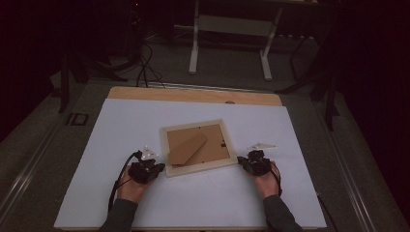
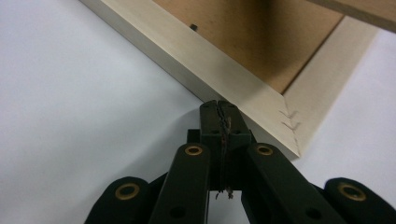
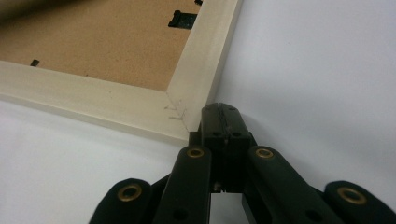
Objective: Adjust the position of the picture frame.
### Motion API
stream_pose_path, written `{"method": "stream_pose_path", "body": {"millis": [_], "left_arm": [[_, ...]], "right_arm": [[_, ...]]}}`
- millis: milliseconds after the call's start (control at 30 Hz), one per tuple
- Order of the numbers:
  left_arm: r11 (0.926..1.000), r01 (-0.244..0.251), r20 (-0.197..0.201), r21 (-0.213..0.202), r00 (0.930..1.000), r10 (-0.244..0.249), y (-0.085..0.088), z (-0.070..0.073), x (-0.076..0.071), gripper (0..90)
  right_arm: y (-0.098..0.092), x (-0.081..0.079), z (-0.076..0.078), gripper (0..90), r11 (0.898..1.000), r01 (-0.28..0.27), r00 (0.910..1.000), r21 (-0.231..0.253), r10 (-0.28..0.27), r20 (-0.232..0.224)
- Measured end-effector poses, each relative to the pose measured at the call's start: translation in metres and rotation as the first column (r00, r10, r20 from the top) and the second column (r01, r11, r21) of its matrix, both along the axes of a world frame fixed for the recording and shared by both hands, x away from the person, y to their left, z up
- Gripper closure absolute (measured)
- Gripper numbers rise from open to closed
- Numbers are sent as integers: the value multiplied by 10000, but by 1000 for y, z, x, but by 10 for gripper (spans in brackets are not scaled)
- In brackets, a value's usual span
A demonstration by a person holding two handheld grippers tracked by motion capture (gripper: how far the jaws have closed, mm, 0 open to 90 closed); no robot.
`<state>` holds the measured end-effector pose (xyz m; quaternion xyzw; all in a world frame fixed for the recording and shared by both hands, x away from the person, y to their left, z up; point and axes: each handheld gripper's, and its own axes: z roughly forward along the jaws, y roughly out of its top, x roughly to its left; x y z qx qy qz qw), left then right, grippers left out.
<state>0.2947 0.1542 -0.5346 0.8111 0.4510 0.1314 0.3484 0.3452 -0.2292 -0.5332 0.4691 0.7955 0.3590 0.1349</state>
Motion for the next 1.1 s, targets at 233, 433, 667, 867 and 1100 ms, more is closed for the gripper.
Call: {"method": "stream_pose_path", "body": {"millis": [233, 433, 667, 867, 1100], "left_arm": [[10000, -38, -23, -15, 10000, 38, 0, 0, 0, 900], [9999, -96, -105, -86, 9999, 96, 0, 0, 1, 900], [9998, -201, -77, -83, 9998, 200, -1, 0, 5, 900], [9990, -450, 148, -54, 9989, 451, -3, -2, 11, 900], [9986, -532, 217, -47, 9983, 533, 0, -2, 12, 900]], "right_arm": [[-1, 6, 0, 900, 9996, 53, 9998, 283, -48, -171], [3, 9, 1, 900, 9996, 235, 9995, 170, -231, -218], [2, -1, 2, 900, 9995, 315, 9992, -17, -315, -259], [-1, -11, 1, 900, 9990, 414, 9987, 186, -408, -301], [4, -19, 0, 900, 9991, 423, 9991, 21, -423, -61]]}}
